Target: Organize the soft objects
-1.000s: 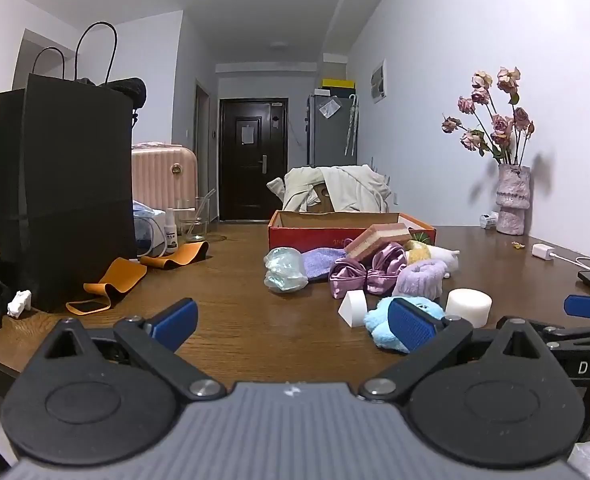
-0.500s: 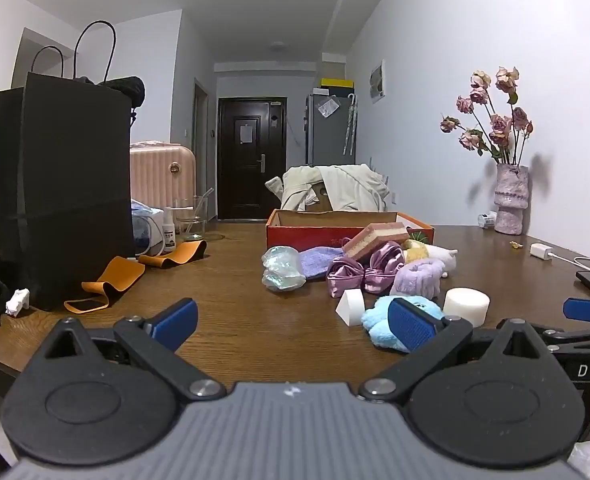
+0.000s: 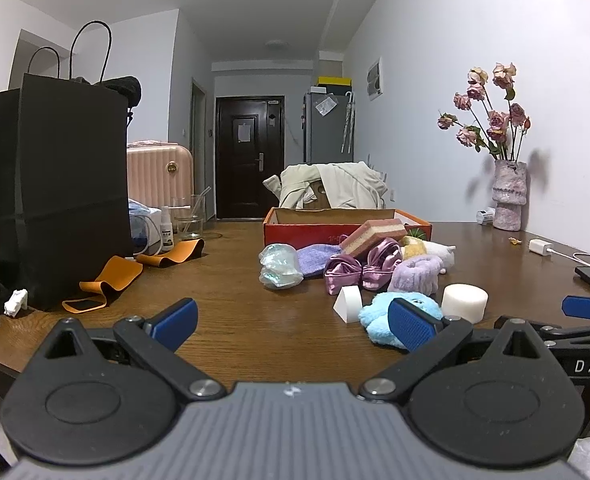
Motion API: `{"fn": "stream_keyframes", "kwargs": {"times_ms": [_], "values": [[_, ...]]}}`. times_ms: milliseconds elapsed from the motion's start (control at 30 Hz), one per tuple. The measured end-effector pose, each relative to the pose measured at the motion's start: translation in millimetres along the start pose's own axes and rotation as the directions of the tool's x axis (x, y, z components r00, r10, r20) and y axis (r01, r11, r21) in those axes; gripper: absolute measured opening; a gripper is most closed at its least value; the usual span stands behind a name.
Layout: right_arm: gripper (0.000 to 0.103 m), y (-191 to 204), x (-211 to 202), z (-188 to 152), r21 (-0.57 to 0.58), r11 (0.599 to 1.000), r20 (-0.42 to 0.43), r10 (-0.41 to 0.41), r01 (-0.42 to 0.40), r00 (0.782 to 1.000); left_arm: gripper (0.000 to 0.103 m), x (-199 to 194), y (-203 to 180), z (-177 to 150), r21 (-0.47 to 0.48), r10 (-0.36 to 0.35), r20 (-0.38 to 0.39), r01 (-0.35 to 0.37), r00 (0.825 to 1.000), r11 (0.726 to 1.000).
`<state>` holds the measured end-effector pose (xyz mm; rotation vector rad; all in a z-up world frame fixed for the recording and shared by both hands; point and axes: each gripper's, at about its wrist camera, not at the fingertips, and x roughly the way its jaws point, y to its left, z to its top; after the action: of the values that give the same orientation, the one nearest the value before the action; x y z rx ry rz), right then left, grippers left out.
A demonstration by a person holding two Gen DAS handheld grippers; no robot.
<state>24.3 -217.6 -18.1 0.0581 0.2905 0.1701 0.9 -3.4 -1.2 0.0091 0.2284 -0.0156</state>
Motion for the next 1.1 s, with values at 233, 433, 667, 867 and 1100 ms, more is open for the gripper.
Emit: {"fn": "stream_keyframes", "kwargs": {"times_ms": [233,433,667,867,1100], "values": [[0.103,0.4,0.4,-0.1,-0.004,1.000,-0.005,0.001,-0.001,1.000,0.103,1.6,-0.3,-2.2,0.004,0.001,-0.006,-0.001,1.000,1.000],[0.103,0.4,1.4,-0.7,-0.004,1.000,-0.008,-0.002,0.002,1.000,0.103,2.6,-0.8,-2.4,0.007,0.002,-0.010,-0.002,1.000,1.000],[0.103,0.2,1.8,-1.3,-0.005,1.000,-0.011,-0.002,0.002,1.000,0.103,2.8,-1.4,-2.7,0.009,0.000,-0.012,0.000,1.000,1.000],[0.103,-0.1,3.3,-2.2,-0.003,1.000,-0.015,-0.005,0.005,1.000,0.103,2.9,-1.4,-2.7,0.011,-0.001,-0.011,0.001,1.000,1.000],[0.103,-0.6,4.1,-2.6,-0.003,1.000,-0.015,-0.005,0.005,1.000,0.103,2.7,-1.6,-2.7,0.011,-0.001,-0.011,0.001,1.000,1.000]]}}
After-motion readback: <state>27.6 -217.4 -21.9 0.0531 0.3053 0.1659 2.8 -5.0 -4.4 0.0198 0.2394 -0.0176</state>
